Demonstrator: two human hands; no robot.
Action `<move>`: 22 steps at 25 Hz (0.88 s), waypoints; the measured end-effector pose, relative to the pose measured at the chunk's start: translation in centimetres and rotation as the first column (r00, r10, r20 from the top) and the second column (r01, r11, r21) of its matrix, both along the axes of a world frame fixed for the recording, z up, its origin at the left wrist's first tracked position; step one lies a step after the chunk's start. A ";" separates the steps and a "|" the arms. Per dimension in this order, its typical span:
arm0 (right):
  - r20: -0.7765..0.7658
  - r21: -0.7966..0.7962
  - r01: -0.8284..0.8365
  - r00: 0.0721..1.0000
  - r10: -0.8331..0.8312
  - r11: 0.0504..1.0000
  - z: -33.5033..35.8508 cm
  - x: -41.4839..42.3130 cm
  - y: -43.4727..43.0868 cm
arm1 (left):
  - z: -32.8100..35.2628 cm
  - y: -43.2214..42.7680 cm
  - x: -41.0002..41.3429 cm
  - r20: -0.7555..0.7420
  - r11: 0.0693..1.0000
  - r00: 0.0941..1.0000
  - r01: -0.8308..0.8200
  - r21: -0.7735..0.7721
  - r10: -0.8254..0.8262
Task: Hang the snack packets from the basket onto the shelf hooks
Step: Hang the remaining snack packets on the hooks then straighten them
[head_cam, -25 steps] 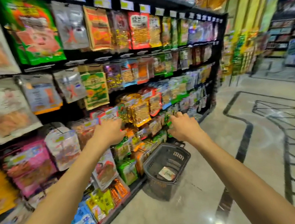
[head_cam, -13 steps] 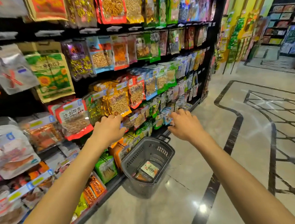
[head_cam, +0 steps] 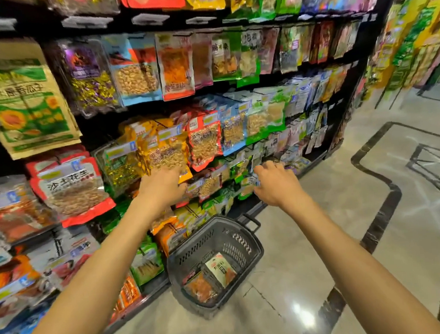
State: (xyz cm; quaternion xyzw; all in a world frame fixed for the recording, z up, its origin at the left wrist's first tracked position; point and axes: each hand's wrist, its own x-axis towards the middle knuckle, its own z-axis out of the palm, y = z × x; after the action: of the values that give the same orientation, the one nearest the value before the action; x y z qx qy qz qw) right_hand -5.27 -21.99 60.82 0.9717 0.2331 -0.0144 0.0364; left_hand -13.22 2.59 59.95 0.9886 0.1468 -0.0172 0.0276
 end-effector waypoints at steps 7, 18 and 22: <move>-0.121 -0.038 -0.157 0.981 0.151 0.987 -5.3 12.5 2.0 | -4.8 0.1 8.3 -0.076 0.993 0.990 -0.122 -0.003 0.122; -0.406 -0.143 -0.485 0.824 0.396 0.863 -17.8 28.3 6.5 | -17.4 -0.4 17.9 -0.317 0.877 0.863 -0.456 -0.154 0.393; -0.532 -0.178 -0.581 0.736 0.419 0.794 -25.0 29.0 8.0 | -24.2 -0.9 17.9 -0.483 0.794 0.765 -0.572 -0.206 0.426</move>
State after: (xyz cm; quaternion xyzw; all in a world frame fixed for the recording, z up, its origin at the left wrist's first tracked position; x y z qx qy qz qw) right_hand 23.74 -13.98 35.79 0.8172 0.4849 -0.2758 0.1449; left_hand 4.64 1.70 35.74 0.8646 0.4058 -0.2424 0.1703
